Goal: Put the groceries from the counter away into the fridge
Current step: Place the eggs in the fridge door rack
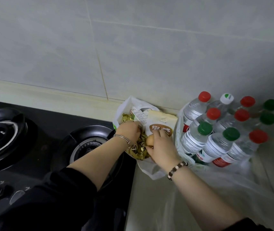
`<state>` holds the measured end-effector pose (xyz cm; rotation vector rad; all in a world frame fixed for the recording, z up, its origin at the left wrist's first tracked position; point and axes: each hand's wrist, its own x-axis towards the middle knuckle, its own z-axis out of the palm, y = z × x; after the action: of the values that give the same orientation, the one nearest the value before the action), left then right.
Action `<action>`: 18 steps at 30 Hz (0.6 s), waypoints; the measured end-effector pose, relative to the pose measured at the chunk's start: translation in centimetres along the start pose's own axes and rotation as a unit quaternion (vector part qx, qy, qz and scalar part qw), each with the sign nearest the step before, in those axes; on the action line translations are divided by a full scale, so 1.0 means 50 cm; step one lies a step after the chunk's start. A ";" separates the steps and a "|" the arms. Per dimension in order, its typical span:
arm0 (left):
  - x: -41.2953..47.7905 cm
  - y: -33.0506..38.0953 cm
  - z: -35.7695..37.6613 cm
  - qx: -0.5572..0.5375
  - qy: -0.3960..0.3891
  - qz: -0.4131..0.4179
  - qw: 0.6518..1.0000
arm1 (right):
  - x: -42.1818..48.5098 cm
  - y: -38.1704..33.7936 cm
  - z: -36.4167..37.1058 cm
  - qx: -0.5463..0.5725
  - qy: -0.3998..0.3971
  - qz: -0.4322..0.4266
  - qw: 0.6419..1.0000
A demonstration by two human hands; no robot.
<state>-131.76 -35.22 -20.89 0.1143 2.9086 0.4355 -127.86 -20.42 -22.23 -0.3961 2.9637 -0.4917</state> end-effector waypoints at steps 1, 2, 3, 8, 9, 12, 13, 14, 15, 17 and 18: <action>0.005 0.001 0.001 0.008 -0.005 -0.004 1.000 | 0.004 -0.002 0.003 -0.009 -0.012 0.008 1.000; 0.007 0.002 0.003 0.013 -0.008 -0.007 1.000 | 0.008 -0.004 0.006 -0.017 -0.026 0.016 0.999; 0.010 0.003 0.005 0.014 -0.011 -0.011 1.000 | 0.011 -0.006 0.008 -0.022 -0.038 0.021 0.999; 0.022 0.009 0.007 -0.004 -0.013 -0.037 0.999 | 0.023 -0.007 0.015 -0.023 -0.043 0.021 0.999; 0.022 0.009 0.006 -0.019 -0.009 -0.044 0.999 | 0.025 -0.005 0.014 -0.019 -0.041 0.021 0.999; 0.016 0.006 0.004 -0.059 0.022 -0.052 0.997 | 0.024 -0.003 0.006 -0.005 -0.036 0.019 0.999; 0.012 0.005 0.002 -0.066 0.035 -0.052 0.996 | 0.023 -0.003 0.003 -0.003 -0.028 0.016 0.999; 0.007 0.003 0.000 -0.072 0.048 -0.049 0.995 | 0.021 -0.003 -0.001 -0.001 -0.018 0.013 1.000; 0.002 0.002 -0.003 -0.079 0.062 -0.045 0.994 | 0.019 -0.004 -0.007 0.001 -0.008 0.012 1.000; -0.013 0.003 -0.013 -0.106 0.087 -0.033 0.990 | 0.014 -0.008 -0.022 0.005 0.012 0.013 1.000; -0.025 0.004 -0.021 -0.132 0.097 -0.033 0.986 | 0.011 -0.011 -0.031 0.007 0.021 0.014 1.000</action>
<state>-130.76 -35.44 -19.59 -0.0672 2.9959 0.8584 -128.49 -20.61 -20.61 -0.3477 3.0006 -0.5239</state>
